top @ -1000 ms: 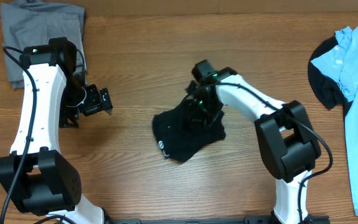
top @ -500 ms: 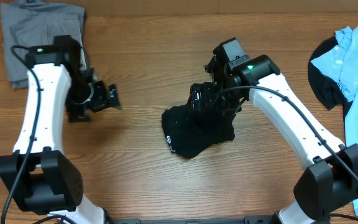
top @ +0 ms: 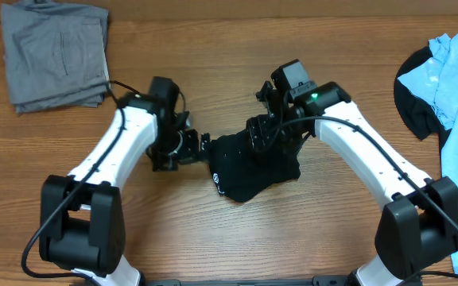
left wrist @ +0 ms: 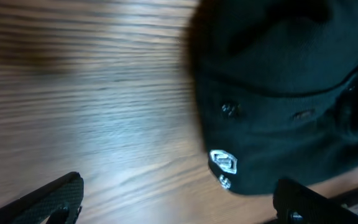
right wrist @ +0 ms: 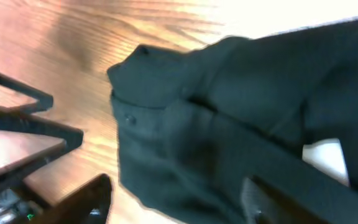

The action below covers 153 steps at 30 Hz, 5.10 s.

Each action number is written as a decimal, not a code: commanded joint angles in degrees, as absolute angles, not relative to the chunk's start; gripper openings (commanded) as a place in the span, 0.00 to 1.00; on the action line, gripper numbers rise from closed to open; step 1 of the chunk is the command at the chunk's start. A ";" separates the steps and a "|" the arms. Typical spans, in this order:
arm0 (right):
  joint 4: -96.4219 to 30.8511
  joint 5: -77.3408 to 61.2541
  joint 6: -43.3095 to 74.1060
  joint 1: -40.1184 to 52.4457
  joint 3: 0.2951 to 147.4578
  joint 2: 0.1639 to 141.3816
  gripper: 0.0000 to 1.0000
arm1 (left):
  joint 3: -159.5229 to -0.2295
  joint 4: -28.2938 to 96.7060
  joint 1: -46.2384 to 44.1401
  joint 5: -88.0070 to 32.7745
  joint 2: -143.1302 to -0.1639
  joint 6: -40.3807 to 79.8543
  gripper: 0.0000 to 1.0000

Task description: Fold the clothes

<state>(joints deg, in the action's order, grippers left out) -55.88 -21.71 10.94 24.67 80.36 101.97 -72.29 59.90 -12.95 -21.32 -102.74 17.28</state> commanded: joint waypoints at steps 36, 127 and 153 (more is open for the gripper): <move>-45.76 -1.28 24.40 31.75 72.84 105.58 0.11 | -64.51 49.21 -17.30 -18.44 -101.89 26.20 1.00; -67.24 -17.67 16.36 13.85 78.96 94.06 0.20 | -64.49 48.18 -17.30 -17.43 -101.89 25.30 1.00; -62.63 -16.03 13.72 10.04 73.56 104.36 0.38 | -64.49 46.35 -17.32 -23.31 -101.89 20.67 1.00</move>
